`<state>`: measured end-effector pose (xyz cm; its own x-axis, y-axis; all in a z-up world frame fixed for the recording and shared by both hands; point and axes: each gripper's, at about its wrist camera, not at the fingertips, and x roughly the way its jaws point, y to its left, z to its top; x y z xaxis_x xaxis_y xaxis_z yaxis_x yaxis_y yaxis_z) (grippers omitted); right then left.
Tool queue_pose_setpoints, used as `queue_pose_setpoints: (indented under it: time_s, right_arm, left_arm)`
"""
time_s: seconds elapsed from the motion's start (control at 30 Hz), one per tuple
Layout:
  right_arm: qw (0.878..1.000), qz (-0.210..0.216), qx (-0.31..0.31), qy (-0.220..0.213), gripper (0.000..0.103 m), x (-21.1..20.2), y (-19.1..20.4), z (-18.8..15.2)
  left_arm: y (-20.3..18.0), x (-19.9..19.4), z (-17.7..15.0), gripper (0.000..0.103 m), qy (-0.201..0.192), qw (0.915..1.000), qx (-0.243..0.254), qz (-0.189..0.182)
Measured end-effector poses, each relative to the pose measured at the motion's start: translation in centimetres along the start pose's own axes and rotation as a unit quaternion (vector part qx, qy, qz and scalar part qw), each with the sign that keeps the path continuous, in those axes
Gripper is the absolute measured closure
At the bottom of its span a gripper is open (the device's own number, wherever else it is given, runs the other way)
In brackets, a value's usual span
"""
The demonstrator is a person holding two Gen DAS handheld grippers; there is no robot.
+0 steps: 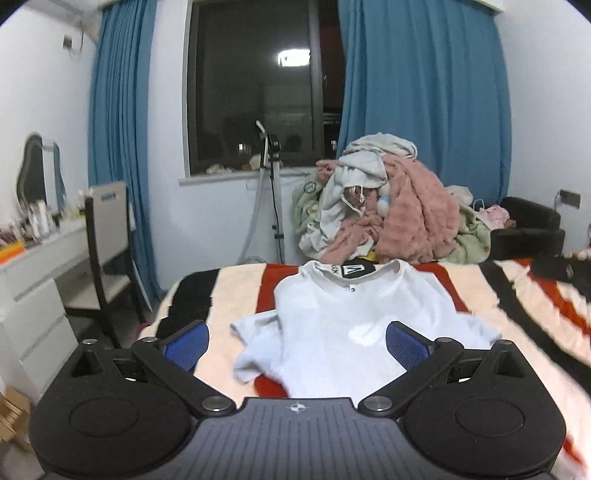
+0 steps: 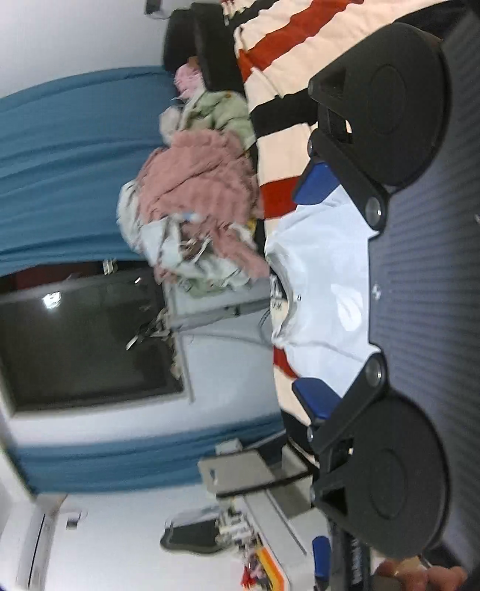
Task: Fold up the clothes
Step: 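Lower the T-shirt flat onto the bedspread with both grippers and release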
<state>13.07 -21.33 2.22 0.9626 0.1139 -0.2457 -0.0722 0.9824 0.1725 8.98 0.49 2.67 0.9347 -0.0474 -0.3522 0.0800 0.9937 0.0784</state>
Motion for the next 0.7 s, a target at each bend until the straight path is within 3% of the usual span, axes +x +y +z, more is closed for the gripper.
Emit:
queue_pose_setpoints:
  time_s: [0.17, 0.2, 0.27, 0.37, 0.6, 0.7]
  right_arm:
    - [0.999, 0.007, -0.032, -0.038, 0.011, -2.6, 0.9, -3.6]
    - [0.999, 0.012, -0.029, -0.041, 0.022, -2.7, 0.8, -4.4]
    - [0.999, 0.015, -0.022, -0.037, 0.032, -2.7, 0.8, -5.3]
    - [0.999, 0.024, -0.005, -0.039, 0.033, -2.7, 0.7, -6.2]
    - [0.998, -0.042, 0.005, -0.051, 0.044, -1.8, -0.3, -6.9]
    - [0.998, -0.048, 0.019, -0.041, 0.045, -1.1, -1.1, -7.3]
  left_arm:
    - [-0.6, -2.5, -4.9, 0.0, -0.025, 0.9996, 0.01, 0.005]
    - [-0.4, -2.7, -5.6, 0.0, -0.027, 0.9996, 0.001, 0.001]
    - [0.0, -2.7, -6.8, 0.0, -0.027, 0.9994, -0.02, -0.006]
    - [0.6, -2.0, -7.8, 0.0, -0.02, 0.9985, -0.049, -0.012]
    - [1.0, 1.3, -8.2, 0.0, 0.007, 0.9978, -0.065, -0.004]
    - [0.9, 2.0, -8.5, 0.0, 0.014, 0.9978, -0.065, -0.002]
